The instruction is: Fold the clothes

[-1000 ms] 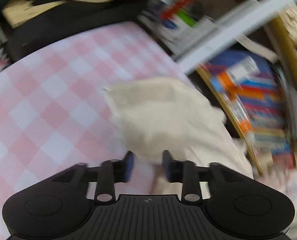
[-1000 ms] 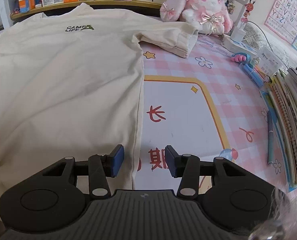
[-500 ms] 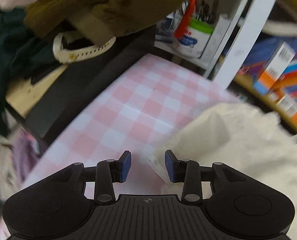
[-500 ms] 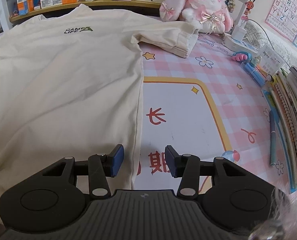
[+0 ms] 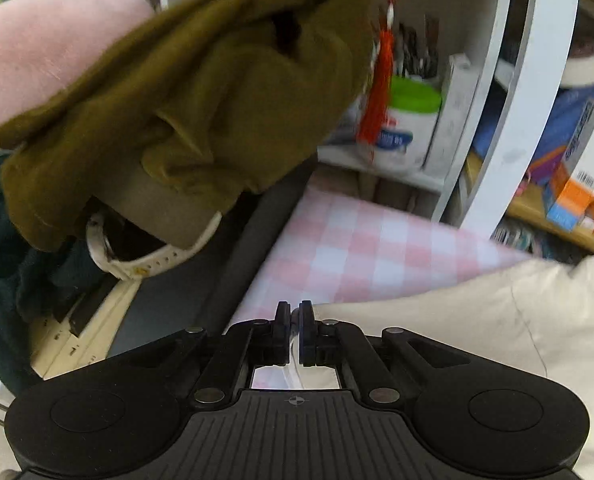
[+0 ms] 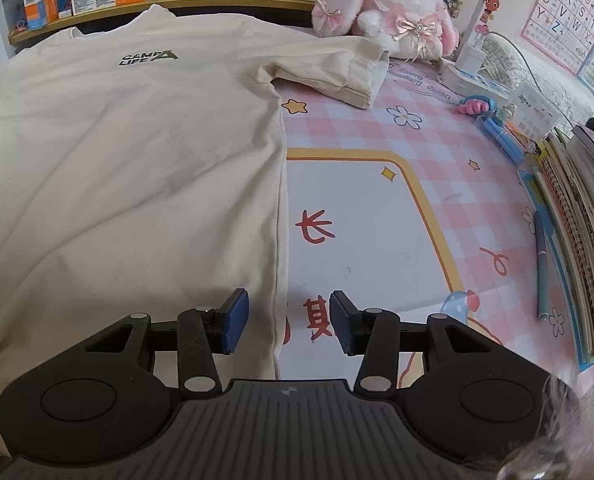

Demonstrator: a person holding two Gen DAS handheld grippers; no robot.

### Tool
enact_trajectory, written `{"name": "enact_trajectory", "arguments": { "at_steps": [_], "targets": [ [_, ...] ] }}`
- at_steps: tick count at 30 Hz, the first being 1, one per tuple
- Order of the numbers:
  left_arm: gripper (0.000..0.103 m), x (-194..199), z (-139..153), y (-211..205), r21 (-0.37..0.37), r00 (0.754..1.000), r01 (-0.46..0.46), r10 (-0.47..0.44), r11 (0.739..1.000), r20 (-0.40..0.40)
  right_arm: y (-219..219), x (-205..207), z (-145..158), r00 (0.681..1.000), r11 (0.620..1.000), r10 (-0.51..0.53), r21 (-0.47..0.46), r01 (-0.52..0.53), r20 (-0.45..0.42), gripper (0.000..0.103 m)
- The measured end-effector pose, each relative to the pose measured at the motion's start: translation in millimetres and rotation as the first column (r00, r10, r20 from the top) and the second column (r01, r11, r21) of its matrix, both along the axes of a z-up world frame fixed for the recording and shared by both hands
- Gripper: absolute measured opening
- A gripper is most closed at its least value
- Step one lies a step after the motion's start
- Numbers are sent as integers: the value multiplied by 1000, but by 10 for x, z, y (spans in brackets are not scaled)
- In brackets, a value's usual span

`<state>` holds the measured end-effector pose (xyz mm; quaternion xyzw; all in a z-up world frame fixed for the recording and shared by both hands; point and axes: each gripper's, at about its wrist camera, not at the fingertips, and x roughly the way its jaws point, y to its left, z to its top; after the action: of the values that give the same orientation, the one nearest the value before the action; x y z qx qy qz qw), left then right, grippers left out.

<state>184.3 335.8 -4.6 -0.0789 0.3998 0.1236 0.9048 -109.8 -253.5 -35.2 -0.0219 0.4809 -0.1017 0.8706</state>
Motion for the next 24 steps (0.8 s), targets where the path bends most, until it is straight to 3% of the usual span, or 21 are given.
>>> {"name": "enact_trajectory", "arguments": {
  "at_steps": [1, 4, 6, 12, 14, 16, 19, 21, 22, 24],
  "targets": [
    [12, -18, -15, 20, -17, 1000, -9, 8, 1000, -6, -3, 0, -1, 1000, 1000, 2, -1, -2, 0, 43],
    [14, -208, -19, 48, -72, 998, -63, 63, 995, -5, -7, 5, -3, 1000, 1000, 13, -8, -13, -4, 43],
    [13, -472, 9, -34, -134, 998, -42, 48, 990, 36, -4, -4, -6, 1000, 1000, 22, -12, -23, -6, 43],
    [18, -1168, -94, -712, -307, 991, 134, -133, 942, 24, -47, -19, -10, 1000, 1000, 28, 13, -28, 2, 43],
    [51, -1241, -146, -923, -308, 985, 166, -173, 937, 6, -58, -10, -6, 999, 999, 41, 22, -41, -1, 43],
    [59, -1267, -193, -1089, -267, 985, 167, -171, 949, 9, -80, -5, -5, 998, 998, 59, 35, -59, -2, 43],
    [55, -1249, -171, -1210, -220, 981, 194, -185, 956, 61, -153, -27, -7, 997, 995, 71, 67, -71, 1, 43],
    [25, -1202, -181, -1282, -210, 980, 197, -189, 958, 56, -205, -44, -8, 997, 993, 78, 89, -78, 4, 43],
    [2, -1149, -180, -1294, -201, 981, 195, -190, 960, 44, -225, -67, -8, 997, 992, 80, 97, -80, 3, 43],
    [3, -1053, -175, -1277, -193, 985, 170, -169, 966, 21, -263, -124, -7, 997, 990, 83, 113, -82, 2, 43]
  ]
}}
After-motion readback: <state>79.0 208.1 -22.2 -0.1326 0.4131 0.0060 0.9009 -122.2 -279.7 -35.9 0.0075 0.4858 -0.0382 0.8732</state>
